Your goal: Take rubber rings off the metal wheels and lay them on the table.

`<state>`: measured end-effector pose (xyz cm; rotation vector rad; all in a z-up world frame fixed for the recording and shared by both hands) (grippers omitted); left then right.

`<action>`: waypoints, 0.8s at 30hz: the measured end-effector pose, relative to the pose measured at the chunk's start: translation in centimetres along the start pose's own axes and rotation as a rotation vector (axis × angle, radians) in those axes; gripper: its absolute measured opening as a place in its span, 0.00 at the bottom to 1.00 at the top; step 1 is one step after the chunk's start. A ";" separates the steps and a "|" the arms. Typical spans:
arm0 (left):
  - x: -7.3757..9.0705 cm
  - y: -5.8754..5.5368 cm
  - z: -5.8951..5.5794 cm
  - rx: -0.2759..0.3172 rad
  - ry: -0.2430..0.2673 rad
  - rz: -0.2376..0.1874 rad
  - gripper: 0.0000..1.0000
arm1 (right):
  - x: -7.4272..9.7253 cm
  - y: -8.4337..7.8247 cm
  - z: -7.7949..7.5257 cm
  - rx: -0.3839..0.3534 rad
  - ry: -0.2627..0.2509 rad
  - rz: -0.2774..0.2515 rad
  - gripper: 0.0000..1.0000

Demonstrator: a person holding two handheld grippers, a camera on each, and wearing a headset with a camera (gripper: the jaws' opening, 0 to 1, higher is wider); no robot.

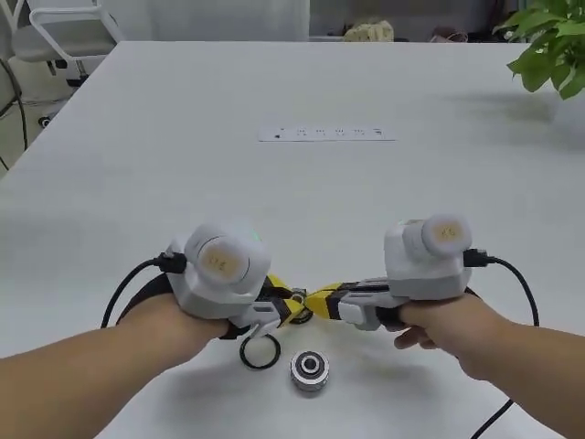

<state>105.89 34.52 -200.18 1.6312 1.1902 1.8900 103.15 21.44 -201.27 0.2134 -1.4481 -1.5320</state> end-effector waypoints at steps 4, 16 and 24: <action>0.0 -0.1 -0.1 0.000 -0.001 -0.002 0.07 | 0.0 0.1 0.1 -0.007 0.010 -0.004 0.00; 0.0 -0.2 -0.1 0.003 -0.001 -0.009 0.07 | 0.0 0.3 0.3 -0.009 0.047 -0.033 0.00; 0.0 -0.1 -0.1 -0.007 -0.006 -0.012 0.08 | 0.1 -0.1 -0.2 -0.015 0.027 -0.024 0.00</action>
Point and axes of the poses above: the centre of the closed fingertips' face, and the gripper's own axes: x roughly backward along the fingers, z roughly to its left, y roughly out of its top, the point moved 9 cm from there along x, roughly backward along the fingers, and after that the axes turned 7 degrees about x, right-handed, at the moved point
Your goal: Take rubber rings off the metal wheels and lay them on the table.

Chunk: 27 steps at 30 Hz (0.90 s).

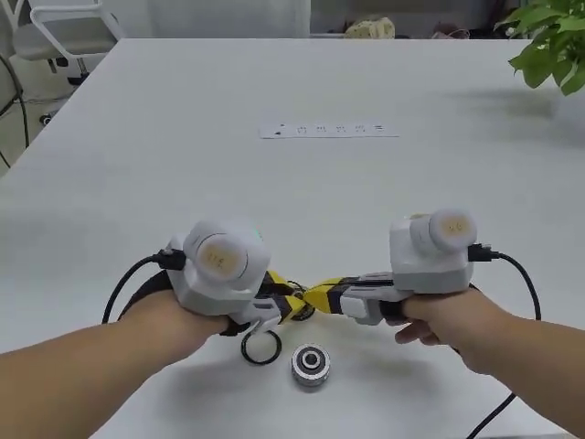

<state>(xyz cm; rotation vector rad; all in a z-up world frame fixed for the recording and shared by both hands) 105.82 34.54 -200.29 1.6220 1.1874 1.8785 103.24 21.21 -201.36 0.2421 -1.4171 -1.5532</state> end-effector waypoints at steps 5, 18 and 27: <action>-0.1 0.1 0.0 0.000 -0.002 -0.003 0.08 | 0.1 0.0 -0.2 -0.001 -0.006 0.003 0.00; 0.1 0.4 0.0 -0.031 -0.021 0.018 0.12 | 0.3 0.2 -0.3 -0.023 0.002 -0.019 0.00; 1.2 0.5 -0.4 -0.056 -0.044 0.016 0.19 | 0.5 0.3 -0.3 -0.039 0.015 -0.035 0.00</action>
Point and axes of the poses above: the centre of the closed fingertips' face, and the gripper's own axes: x roughly backward along the fingers, z roughly to its left, y roughly out of its top, the point moved 9 cm from there along x, roughly backward along the fingers, and after that the axes turned 7 degrees about x, right-handed, at the moved point
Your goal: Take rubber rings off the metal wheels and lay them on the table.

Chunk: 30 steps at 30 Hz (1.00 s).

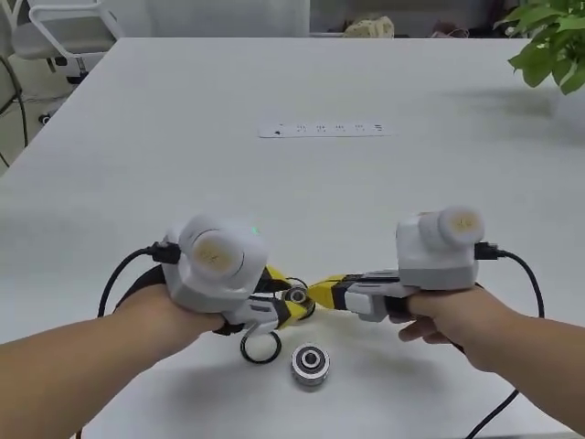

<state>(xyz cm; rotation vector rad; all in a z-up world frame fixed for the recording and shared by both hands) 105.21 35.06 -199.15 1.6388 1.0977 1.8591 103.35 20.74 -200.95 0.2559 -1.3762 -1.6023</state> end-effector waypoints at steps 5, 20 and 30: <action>0.9 0.0 0.0 0.008 0.000 -0.015 0.22 | 0.1 0.1 0.1 -0.005 0.006 -0.006 0.00; 4.3 0.0 -0.4 0.067 0.001 -0.089 0.34 | 0.2 0.6 0.5 -0.027 0.033 -0.031 0.00; 6.2 -1.0 -0.7 0.066 0.010 -0.096 0.42 | -0.3 0.8 1.4 -0.020 0.061 -0.018 0.00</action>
Point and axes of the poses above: the centre of the closed fingertips' face, and the gripper's own axes: x roughly backward along the fingers, z roughly to its left, y roughly out of its top, the point moved 9 cm from there along x, roughly backward along the fingers, and after that the axes turned 7 degrees about x, right-handed, at the moved point
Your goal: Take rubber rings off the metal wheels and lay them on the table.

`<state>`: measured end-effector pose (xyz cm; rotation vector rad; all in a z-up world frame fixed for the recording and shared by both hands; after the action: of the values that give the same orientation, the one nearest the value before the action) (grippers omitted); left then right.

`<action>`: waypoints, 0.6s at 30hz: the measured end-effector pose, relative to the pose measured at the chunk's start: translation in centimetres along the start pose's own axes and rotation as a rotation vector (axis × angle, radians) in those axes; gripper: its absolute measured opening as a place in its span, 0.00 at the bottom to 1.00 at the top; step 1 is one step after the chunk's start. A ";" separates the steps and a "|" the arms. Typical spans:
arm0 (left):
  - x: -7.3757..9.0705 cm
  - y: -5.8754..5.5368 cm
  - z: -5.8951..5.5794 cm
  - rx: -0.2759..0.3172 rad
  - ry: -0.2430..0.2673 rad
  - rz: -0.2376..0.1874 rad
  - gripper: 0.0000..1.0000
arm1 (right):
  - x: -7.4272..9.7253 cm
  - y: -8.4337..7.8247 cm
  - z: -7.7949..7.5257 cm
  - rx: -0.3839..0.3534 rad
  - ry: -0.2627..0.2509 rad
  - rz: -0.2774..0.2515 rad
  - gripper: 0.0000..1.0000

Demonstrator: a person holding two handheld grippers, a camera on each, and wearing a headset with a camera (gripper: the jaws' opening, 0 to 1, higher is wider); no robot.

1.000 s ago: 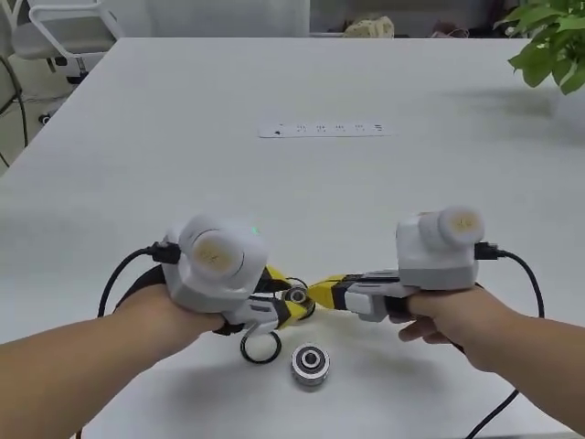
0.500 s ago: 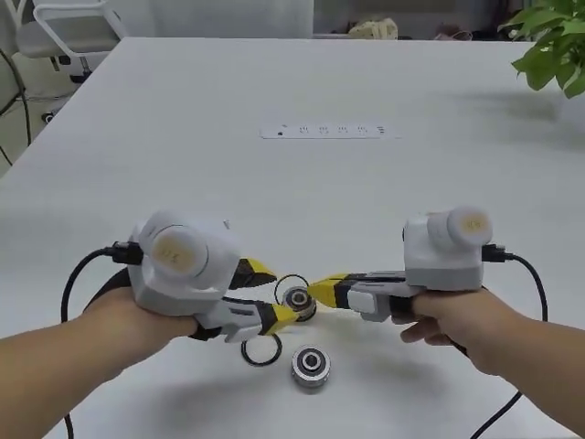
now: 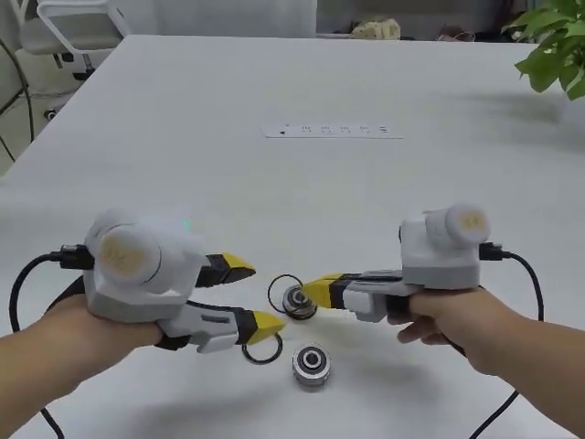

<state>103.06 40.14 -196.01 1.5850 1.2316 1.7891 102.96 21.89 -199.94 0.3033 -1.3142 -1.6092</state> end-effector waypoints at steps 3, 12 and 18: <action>0.4 -0.4 0.0 0.003 0.005 0.003 0.43 | -0.2 0.0 0.2 0.002 0.010 0.007 0.00; 1.7 -1.4 0.0 0.022 0.025 0.007 0.47 | -0.9 -0.5 1.1 0.010 0.042 0.046 0.00; 2.3 -2.0 -0.2 0.016 0.032 0.017 0.50 | -1.2 -0.8 1.5 0.019 0.056 0.072 0.00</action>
<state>101.88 42.94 -196.41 1.5869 1.2536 1.8258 102.05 23.65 -200.53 0.3069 -1.2843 -1.5188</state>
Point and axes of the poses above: the centre of the closed fingertips' face, and the gripper's own axes: x roughly backward along the fingers, z roughly to its left, y roughly out of its top, the point moved 9 cm from there along x, roughly backward along the fingers, and after that the axes turned 7 degrees about x, right-handed, at the moved point
